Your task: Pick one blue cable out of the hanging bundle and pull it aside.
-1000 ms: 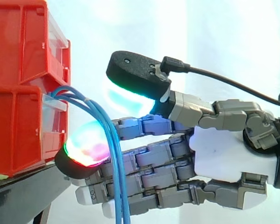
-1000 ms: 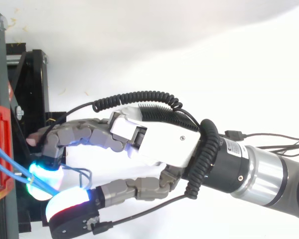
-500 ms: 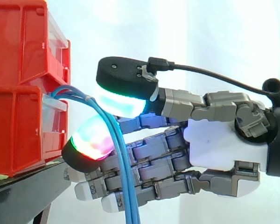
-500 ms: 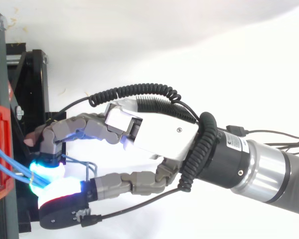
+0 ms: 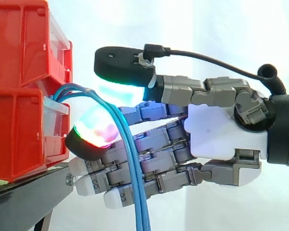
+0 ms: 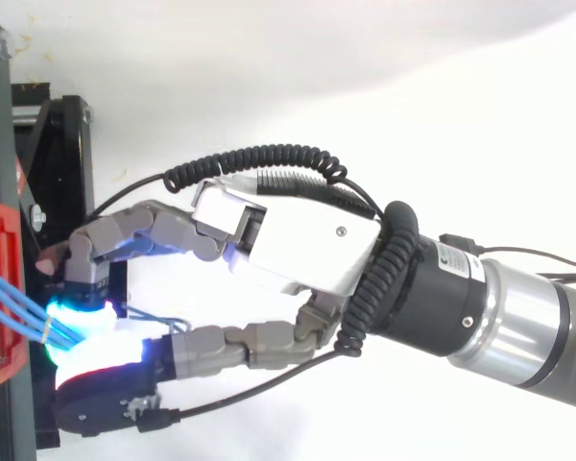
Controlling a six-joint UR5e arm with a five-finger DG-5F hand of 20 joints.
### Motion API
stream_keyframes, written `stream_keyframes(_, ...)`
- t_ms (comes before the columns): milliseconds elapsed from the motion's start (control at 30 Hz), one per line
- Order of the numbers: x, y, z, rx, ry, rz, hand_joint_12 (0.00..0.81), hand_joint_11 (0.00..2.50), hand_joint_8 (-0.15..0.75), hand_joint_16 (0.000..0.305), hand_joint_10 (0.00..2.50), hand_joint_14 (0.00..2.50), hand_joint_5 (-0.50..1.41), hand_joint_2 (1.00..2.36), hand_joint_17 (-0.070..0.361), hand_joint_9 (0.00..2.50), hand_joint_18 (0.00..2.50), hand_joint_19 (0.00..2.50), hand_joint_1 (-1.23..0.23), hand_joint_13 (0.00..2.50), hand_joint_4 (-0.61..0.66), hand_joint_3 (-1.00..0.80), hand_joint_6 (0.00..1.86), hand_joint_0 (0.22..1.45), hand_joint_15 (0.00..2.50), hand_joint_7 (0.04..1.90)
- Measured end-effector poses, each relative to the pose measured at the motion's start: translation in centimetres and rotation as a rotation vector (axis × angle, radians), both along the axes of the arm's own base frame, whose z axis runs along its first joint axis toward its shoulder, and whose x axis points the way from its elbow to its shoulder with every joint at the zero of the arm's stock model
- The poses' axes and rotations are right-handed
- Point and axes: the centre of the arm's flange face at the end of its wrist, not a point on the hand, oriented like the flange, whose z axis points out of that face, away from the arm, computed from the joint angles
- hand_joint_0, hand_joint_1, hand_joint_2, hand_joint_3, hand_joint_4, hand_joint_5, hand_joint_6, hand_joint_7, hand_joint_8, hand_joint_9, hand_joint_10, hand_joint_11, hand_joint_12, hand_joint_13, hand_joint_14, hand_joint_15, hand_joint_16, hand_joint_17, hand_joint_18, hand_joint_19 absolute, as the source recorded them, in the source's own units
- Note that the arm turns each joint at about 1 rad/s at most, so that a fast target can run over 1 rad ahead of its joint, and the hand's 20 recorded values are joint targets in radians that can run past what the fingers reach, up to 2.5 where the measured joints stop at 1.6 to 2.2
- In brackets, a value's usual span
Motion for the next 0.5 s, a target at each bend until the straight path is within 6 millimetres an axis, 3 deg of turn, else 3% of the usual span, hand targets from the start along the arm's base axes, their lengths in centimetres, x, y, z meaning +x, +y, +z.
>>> stream_keyframes(500,-0.09,-0.53,0.40,0.069,0.007,0.000,0.338,0.24,0.294,0.048,0.01,0.01,-0.15,1.02,0.107,0.65,0.59,0.28,-0.79,0.57,-0.01,-0.10,0.94,0.66,0.25,1.22)
